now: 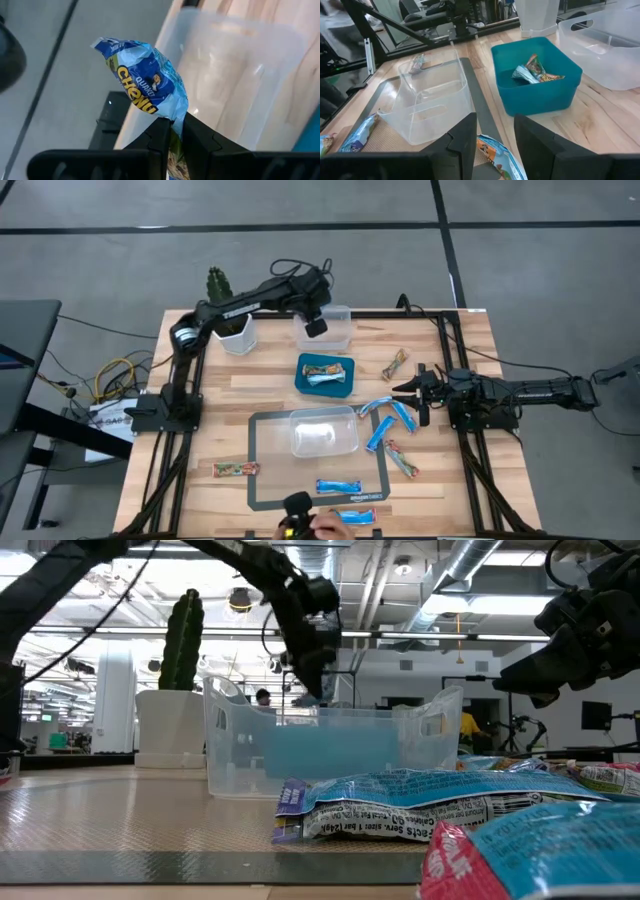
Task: Pick and place Granola Bars by type
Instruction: Put the blue granola bar into the top transparent bin, then put the red granola bar into the bottom transparent bin
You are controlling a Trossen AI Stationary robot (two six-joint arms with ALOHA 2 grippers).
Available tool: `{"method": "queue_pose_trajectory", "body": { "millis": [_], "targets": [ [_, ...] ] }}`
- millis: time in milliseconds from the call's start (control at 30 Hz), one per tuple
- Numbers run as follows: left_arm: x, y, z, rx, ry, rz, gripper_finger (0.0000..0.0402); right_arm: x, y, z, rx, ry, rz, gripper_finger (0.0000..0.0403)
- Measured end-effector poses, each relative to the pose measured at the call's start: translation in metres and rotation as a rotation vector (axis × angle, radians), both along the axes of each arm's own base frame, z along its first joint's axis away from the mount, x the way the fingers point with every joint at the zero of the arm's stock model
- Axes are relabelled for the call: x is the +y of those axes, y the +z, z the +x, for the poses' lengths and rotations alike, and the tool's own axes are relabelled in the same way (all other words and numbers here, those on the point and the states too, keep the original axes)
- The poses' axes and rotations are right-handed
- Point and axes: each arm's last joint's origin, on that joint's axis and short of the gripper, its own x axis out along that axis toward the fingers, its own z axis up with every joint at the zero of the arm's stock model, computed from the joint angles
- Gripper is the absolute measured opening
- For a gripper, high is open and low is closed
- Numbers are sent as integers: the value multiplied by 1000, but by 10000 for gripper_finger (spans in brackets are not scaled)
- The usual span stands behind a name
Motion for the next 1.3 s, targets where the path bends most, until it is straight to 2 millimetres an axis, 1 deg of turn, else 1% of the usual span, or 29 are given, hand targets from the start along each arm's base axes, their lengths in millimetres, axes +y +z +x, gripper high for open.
{"method": "queue_pose_trajectory", "body": {
  "millis": [167,233,567,667,867,1033,1133,1300],
  "targets": [
    [10,-20,1,39,10,-39,36,0,0,0,0,-1,0,124],
    [12,-24,0,47,14,-48,36,0,0,0,1,0,0,124],
    [11,-25,-2,63,19,-64,41,0,0,0,1,0,0,124],
    [11,-25,-2,72,20,-67,60,0,0,0,2,-1,0,124],
    [10,-26,-4,84,29,-74,112,0,0,0,2,-1,0,124],
    [5,-26,-2,99,21,-81,129,0,0,0,2,0,0,124],
    [-3,-19,-4,104,16,-91,130,0,0,0,2,0,0,124],
    [-28,7,-9,99,-14,-98,130,0,0,0,2,0,0,124]
  ]
}}
